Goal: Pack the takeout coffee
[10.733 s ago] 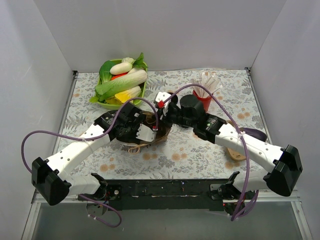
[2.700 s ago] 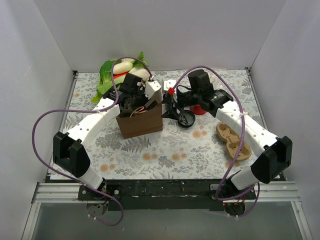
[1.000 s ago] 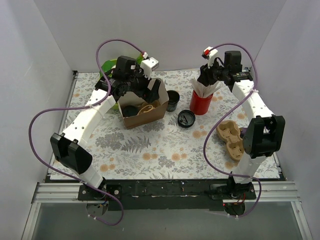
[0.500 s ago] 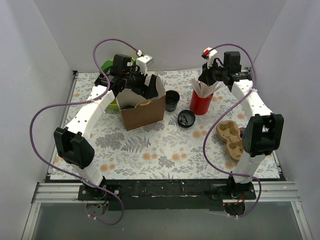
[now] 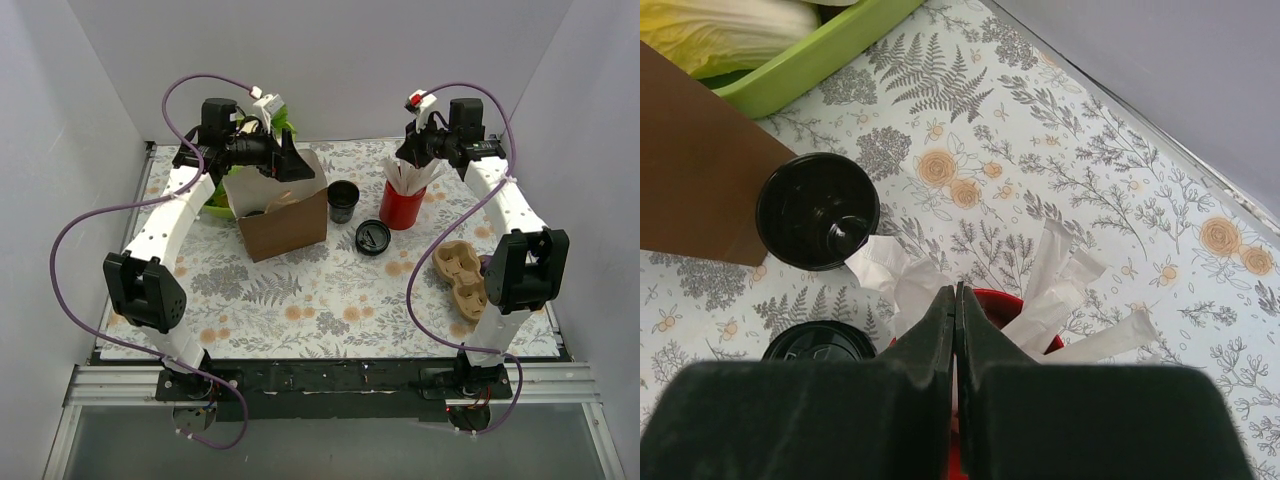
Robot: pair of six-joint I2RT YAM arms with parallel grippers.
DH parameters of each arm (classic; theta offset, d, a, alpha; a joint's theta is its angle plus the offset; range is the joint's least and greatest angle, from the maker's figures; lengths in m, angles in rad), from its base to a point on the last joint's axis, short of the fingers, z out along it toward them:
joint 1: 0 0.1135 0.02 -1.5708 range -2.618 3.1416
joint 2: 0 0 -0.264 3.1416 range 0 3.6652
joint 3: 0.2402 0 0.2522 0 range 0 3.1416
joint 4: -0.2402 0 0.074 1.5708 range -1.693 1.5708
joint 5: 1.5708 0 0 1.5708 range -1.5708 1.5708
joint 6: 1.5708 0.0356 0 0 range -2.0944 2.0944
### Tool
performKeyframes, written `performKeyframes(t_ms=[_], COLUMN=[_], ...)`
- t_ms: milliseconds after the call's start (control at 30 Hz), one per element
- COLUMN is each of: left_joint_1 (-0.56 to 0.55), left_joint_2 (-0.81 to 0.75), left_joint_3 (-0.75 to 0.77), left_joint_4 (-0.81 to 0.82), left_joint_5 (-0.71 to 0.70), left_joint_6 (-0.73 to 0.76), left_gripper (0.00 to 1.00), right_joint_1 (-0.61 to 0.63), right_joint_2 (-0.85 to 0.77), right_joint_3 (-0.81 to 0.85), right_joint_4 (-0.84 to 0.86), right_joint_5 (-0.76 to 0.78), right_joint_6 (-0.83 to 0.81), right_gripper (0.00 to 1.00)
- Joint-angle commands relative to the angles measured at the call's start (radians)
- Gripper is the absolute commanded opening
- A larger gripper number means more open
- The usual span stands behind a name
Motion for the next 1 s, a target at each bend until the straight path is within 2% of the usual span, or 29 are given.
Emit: performKeyframes(t_ms=[0,367,467,600,633,700,733,767,833,967], left_joint_1=[0.016,0.024,0.022,0.027,0.03,0.035,0.041,0.044,0.053,0.073], left_joint_2=[0.025,0.056,0.051,0.065,0.074,0.083,0.087,0.088,0.091,0.085], left_joint_3=[-0.022,-0.079,-0.087,-0.103,-0.114,-0.166,-0.188,-0.206,-0.237,-0.261], left_joint_4=[0.079,0.344,0.441,0.615,0.726,0.859,0.999,1.06,1.105,1.071], left_joint_5=[0.222,0.412,0.428,0.49,0.498,0.51,0.511,0.511,0.504,0.512], left_joint_6=[-0.084,-0.315,-0.393,-0.551,-0.679,-0.827,-0.958,-1.023,-1.082,-1.111], left_gripper=[0.87,0.88,0.88,0.88,0.87,0.87,0.86,0.86,0.86,0.86], right_joint_1=[-0.006,-0.008,-0.006,-0.006,-0.006,-0.006,-0.008,-0.006,-0.006,-0.008], right_joint_2=[-0.049,-0.055,-0.078,-0.102,-0.104,-0.111,-0.113,-0.115,-0.119,-0.125], right_joint_3=[0.059,0.14,0.16,0.163,0.163,0.163,0.165,0.17,0.174,0.182], right_joint_4=[0.0,-0.037,-0.053,-0.065,-0.065,-0.065,-0.065,-0.066,-0.068,-0.079], right_joint_5=[-0.022,-0.026,-0.028,-0.032,-0.032,-0.035,-0.037,-0.038,-0.04,-0.052], right_joint_6=[0.017,0.037,0.044,0.061,0.069,0.077,0.083,0.087,0.093,0.107], right_gripper=[0.01,0.01,0.01,0.01,0.01,0.01,0.01,0.01,0.01,0.01])
